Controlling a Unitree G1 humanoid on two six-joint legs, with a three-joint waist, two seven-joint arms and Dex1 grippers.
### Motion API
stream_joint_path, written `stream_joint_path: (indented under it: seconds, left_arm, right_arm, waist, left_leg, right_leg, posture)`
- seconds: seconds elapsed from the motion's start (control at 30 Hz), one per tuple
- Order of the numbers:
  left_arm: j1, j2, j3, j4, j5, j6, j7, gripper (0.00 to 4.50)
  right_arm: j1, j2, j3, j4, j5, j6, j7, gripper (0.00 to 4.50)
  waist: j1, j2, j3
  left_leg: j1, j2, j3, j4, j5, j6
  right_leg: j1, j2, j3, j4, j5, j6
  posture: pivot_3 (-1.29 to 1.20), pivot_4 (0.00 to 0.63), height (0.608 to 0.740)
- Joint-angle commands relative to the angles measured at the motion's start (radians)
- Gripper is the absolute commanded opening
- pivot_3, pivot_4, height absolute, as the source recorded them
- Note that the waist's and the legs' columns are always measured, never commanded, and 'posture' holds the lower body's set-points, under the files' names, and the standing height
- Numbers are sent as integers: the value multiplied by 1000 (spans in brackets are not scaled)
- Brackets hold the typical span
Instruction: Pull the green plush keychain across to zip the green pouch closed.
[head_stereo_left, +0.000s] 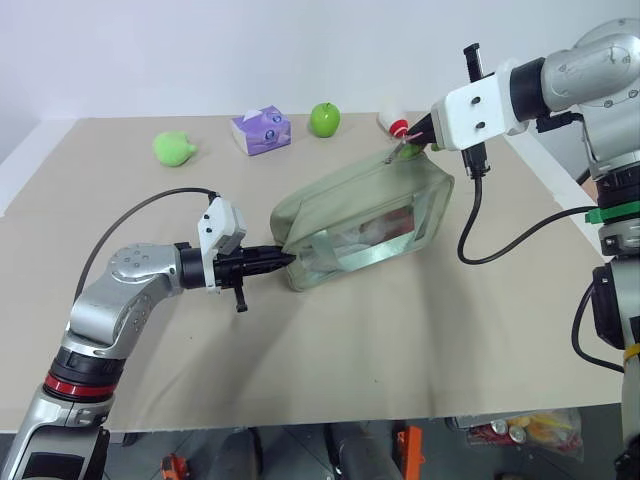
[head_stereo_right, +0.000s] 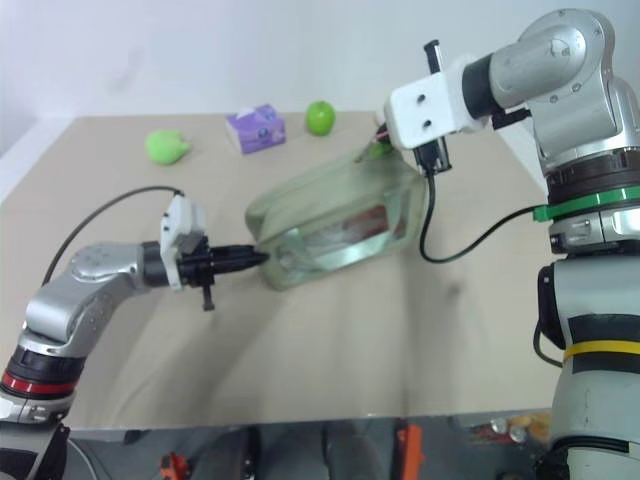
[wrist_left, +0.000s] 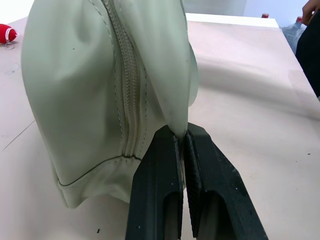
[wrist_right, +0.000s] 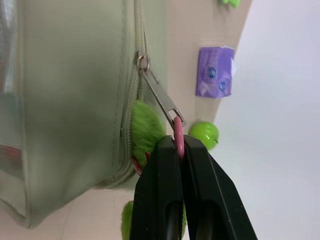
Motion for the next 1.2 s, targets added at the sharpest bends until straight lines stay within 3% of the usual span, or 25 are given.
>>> stream_joint_path:
  seconds: [0.03, 0.57, 0.7, 0.83, 1.07, 1.2]
  left_arm:
    - [-3, 8, -4, 5, 9, -1, -20, 0]
    - [-14, 2, -12, 14, 10, 4, -34, 0]
    - [-16, 1, -14, 12, 10, 5, -35, 0]
    - [-18, 0, -15, 13, 7, 9, -35, 0]
    - [-16, 3, -17, 19, 6, 9, -42, 0]
    - [-20, -2, -22, 27, 10, 1, -46, 0]
  right_arm:
    - [-23, -59, -38, 44, -34, -21, -45, 75]
    - [-10, -80, -61, 75, -12, 10, -68, 75]
    - [16, -98, -32, 101, -88, -58, -168, 75]
    - [37, -130, -35, 134, -102, -109, -175, 75]
    - [-8, -186, -2, 240, -230, -354, -340, 75]
    - [93, -206, -39, 144, -53, -243, -88, 75]
  waist:
    - [0, 0, 0]
    - [-1, 0, 0]
    - [-1, 0, 0]
    - [0, 0, 0]
    - [-1, 0, 0]
    - [-1, 0, 0]
  left_leg:
    - [0, 0, 0, 0, 0, 0]
    - [1, 0, 0, 0, 0, 0]
    - [1, 0, 0, 0, 0, 0]
    - [0, 0, 0, 0, 0, 0]
    - [1, 0, 1, 0, 0, 0]
    - [2, -1, 1, 1, 0, 0]
  right_leg:
    - [0, 0, 0, 0, 0, 0]
    - [0, 0, 1, 0, 0, 0]
    - [0, 0, 1, 0, 0, 0]
    - [1, 0, 1, 0, 0, 0]
    - [0, 0, 1, 0, 0, 0]
    - [1, 0, 2, 0, 0, 1]
  posture:
    - [0, 150, 740]
    - [0, 150, 740]
    - [0, 150, 740]
    - [0, 150, 740]
    - [0, 150, 740]
    - [0, 150, 740]
